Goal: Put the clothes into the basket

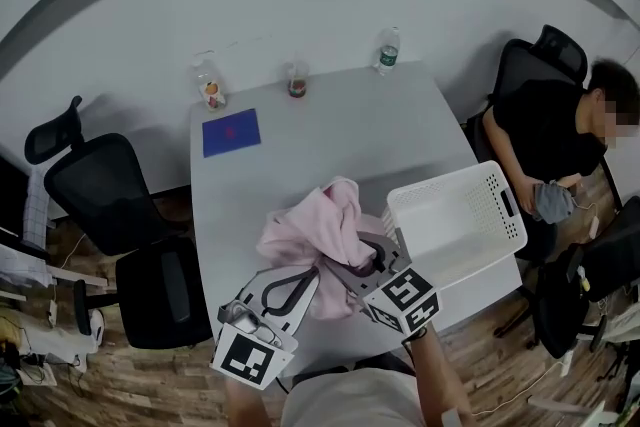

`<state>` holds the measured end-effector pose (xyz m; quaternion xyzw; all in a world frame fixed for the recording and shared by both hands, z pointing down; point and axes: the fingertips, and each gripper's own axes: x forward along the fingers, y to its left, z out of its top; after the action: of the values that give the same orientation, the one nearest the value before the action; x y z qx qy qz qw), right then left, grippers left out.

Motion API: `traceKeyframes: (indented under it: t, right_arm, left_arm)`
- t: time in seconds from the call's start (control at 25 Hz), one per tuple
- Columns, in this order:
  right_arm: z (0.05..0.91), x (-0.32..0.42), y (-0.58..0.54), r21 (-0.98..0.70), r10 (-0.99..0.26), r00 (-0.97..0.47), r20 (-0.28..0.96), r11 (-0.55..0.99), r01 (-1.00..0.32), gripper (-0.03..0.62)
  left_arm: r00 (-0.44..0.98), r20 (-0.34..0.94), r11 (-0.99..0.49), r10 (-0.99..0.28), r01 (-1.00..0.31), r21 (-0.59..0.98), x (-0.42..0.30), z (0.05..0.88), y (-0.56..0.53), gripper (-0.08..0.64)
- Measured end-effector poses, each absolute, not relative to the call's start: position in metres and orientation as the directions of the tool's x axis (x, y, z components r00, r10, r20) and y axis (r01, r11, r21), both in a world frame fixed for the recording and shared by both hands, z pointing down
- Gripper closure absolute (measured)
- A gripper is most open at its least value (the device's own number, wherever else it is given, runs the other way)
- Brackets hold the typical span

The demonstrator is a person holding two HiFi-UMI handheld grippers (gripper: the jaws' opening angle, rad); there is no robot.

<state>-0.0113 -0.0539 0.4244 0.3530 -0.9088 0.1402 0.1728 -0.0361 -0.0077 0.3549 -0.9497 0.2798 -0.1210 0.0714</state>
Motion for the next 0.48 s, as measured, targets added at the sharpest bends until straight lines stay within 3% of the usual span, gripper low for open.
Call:
traceKeyframes:
  t: [0.48]
  right_arm:
    - [0.348,0.016,-0.052,-0.066,-0.654,-0.696,0.296,0.713,-0.698,0.410]
  left_arm:
    - [0.830,0.144,-0.823,-0.539,-0.482,-0.302,-0.010,0.307,-0.003,0.558]
